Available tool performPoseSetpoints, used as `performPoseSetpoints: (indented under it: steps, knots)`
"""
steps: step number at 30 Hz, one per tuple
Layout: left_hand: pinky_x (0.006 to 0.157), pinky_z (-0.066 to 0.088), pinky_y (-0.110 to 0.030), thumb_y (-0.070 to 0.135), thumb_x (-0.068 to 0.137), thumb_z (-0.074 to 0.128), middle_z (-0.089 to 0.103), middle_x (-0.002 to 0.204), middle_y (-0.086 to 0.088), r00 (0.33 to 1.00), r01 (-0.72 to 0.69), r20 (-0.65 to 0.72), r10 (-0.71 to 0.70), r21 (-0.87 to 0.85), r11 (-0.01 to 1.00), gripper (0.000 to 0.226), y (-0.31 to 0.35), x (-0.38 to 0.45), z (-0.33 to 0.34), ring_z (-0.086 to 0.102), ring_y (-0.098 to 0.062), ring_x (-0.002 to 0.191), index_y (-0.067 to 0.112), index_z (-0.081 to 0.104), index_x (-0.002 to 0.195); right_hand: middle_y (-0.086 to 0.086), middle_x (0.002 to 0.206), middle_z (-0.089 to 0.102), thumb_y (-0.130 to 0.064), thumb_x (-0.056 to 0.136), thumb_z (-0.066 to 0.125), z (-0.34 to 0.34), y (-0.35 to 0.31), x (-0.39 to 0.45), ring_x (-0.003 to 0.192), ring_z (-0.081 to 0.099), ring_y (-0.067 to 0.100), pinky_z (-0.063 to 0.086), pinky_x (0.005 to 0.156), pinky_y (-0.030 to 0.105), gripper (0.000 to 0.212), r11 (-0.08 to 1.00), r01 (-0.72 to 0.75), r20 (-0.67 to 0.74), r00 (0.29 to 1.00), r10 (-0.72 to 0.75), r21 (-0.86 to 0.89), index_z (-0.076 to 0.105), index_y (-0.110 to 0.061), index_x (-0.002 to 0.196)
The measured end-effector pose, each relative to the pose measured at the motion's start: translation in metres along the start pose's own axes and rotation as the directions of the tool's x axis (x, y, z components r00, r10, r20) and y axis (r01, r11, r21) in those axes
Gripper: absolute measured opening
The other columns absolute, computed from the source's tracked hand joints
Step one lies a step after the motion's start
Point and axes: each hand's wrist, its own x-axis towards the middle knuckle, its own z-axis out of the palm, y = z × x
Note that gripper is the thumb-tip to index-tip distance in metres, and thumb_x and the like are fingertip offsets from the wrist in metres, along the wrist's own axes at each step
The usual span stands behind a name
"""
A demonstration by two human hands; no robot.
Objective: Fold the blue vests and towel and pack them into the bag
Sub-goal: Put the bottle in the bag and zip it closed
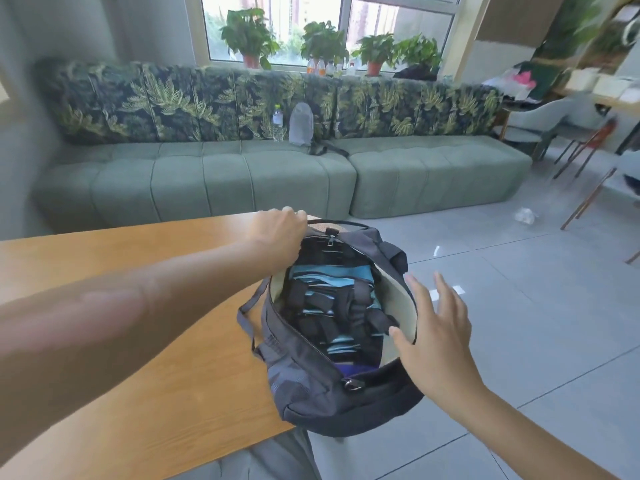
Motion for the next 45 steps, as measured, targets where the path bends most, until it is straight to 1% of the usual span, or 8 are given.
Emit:
performPoseSetpoints:
  steps: [2,4,6,8,13,27,39,45]
  knots:
    - [0.066,0.038,-0.033,0.019,0.099,0.054,0.069,0.110,-0.008,1.000,-0.011,0.013,0.011,0.046,0.999,0.013,-0.003,-0.001,0.000,0.068,-0.035,0.103,0.016,0.063,0.109,0.007,0.155,0.038,-0.030,0.096,0.063,-0.001,0.004,0.005,0.140,0.036,0.031,0.035,0.108,0.041,0.083,0.972,-0.182,0.175,0.972,0.156,0.146,0.010,-0.029,0.160]
    - [0.066,0.038,-0.032,0.010,0.097,0.050,0.070,0.107,-0.007,0.999,-0.022,0.036,0.019,0.082,0.996,0.016,-0.005,-0.006,-0.003,0.068,-0.033,0.102,0.018,0.063,0.100,0.006,0.120,0.062,-0.034,0.102,0.049,0.000,0.006,0.014,0.110,0.056,0.031,0.044,0.084,0.039,0.060,0.940,-0.293,0.249,0.937,0.246,0.172,0.024,-0.022,0.155]
    - [0.067,0.038,-0.032,0.008,0.095,0.049,0.069,0.107,-0.007,0.999,-0.020,0.041,0.016,0.104,0.994,0.017,-0.010,-0.012,-0.008,0.068,-0.032,0.100,0.019,0.061,0.097,0.003,0.082,0.061,-0.034,0.104,0.036,0.002,0.010,0.025,0.086,0.058,0.032,0.043,0.065,0.038,0.026,0.971,-0.223,0.161,0.965,0.207,0.085,0.057,-0.018,0.101]
    - [0.067,0.038,-0.032,0.008,0.095,0.050,0.066,0.101,-0.006,0.998,0.000,0.059,-0.007,0.113,0.994,0.013,-0.020,-0.019,-0.010,0.063,-0.031,0.091,0.019,0.054,0.091,0.002,0.065,0.048,-0.031,0.106,0.030,0.000,0.005,0.034,0.074,0.054,0.033,0.036,0.055,0.037,0.042,0.989,-0.149,0.095,0.984,0.148,0.002,0.040,-0.017,0.067]
    - [0.066,0.039,-0.032,0.010,0.093,0.052,0.044,0.073,-0.001,0.984,0.079,0.153,-0.095,0.103,0.992,0.009,-0.052,-0.045,-0.013,0.053,-0.029,0.079,0.016,0.053,0.087,0.005,0.073,0.053,-0.031,0.109,0.027,-0.003,-0.018,0.063,0.073,0.053,0.034,0.037,0.062,0.037,0.044,0.982,-0.087,0.063,0.993,0.099,-0.166,0.039,-0.017,0.069]
    - [0.061,0.038,-0.031,0.032,0.102,0.042,0.049,0.074,-0.001,0.897,0.331,0.352,-0.269,-0.130,0.935,0.034,-0.136,-0.205,-0.033,0.049,-0.021,0.066,0.017,0.041,0.072,0.022,0.106,0.064,-0.021,0.108,0.031,0.019,-0.193,0.149,0.094,0.060,0.042,0.037,0.069,0.040,0.026,0.903,0.357,0.133,0.933,-0.334,-0.240,0.047,-0.014,0.089]
    - [0.057,0.030,-0.036,0.031,0.097,0.042,0.040,0.066,-0.004,0.871,0.482,0.367,-0.328,-0.505,0.716,0.037,-0.152,-0.281,-0.011,0.037,-0.028,0.061,0.012,0.033,0.068,0.016,0.104,0.067,-0.013,0.104,0.040,0.077,-0.349,0.141,0.094,0.062,0.040,0.036,0.068,0.039,0.016,0.744,0.636,0.161,0.772,-0.615,-0.206,0.054,-0.014,0.111]
    - [0.053,0.028,-0.033,0.051,0.100,0.042,0.036,0.056,-0.002,0.889,0.455,0.315,-0.333,-0.696,0.556,0.052,-0.162,-0.284,0.004,0.034,-0.026,0.055,0.015,0.033,0.062,0.014,0.098,0.064,-0.019,0.106,0.039,0.091,-0.355,0.135,0.081,0.052,0.035,0.042,0.068,0.041,0.013,0.767,0.622,0.208,0.780,-0.590,-0.155,0.050,-0.016,0.102]
